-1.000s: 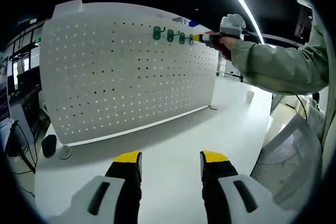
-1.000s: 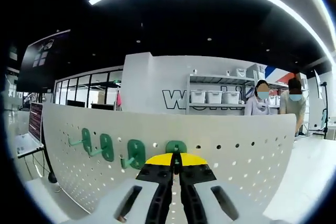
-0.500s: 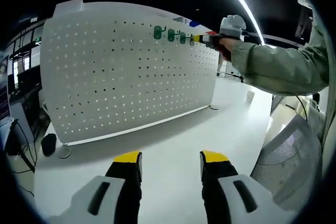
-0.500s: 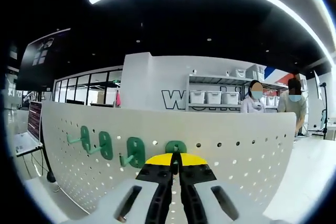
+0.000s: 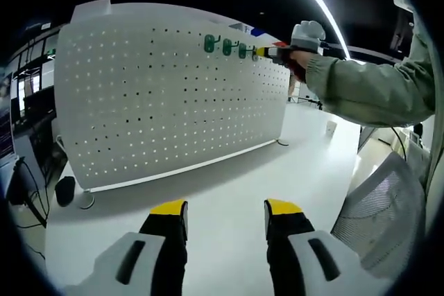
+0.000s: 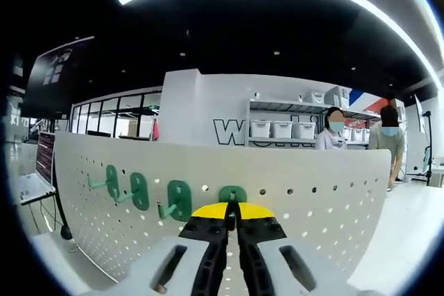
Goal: Insert the hook assembly into the mounting plate slot until the hook locks in place.
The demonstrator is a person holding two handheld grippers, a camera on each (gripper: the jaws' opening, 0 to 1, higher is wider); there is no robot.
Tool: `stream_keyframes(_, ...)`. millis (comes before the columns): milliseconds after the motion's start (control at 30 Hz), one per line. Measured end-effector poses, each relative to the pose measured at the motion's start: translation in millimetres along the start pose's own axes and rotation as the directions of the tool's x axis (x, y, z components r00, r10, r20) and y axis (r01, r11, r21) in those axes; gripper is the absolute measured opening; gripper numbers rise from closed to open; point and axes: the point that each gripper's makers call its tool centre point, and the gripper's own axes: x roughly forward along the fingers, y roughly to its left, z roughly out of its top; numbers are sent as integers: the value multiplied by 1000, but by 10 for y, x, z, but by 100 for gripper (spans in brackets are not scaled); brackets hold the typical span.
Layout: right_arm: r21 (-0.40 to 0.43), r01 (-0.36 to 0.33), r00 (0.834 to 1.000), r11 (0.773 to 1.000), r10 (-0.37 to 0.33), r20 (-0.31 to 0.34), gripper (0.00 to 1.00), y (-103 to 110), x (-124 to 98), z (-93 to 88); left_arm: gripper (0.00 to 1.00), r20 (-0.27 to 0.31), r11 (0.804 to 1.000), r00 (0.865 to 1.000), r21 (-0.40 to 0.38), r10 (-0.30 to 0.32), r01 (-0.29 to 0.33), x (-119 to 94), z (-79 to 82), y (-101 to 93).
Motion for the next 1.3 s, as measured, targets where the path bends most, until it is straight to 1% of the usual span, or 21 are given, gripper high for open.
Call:
stream_keyframes(667, 13, 12, 999, 1000, -11, -32, 8, -14, -56, -104, 46, 5, 1000, 1000, 1, -2, 2, -25, 12, -14)
stream_keyframes(1000, 22, 26, 998, 999, -25, -58, 14, -15, -157, -169, 46, 10, 1000, 1000, -3, -2, 2, -50, 9, -18)
stream_keyframes(1300, 25, 30, 997, 999, -28, -76, 17, -13, -253, -203, 46, 19, 1000, 1000, -1, -4, 4, -65, 25, -28)
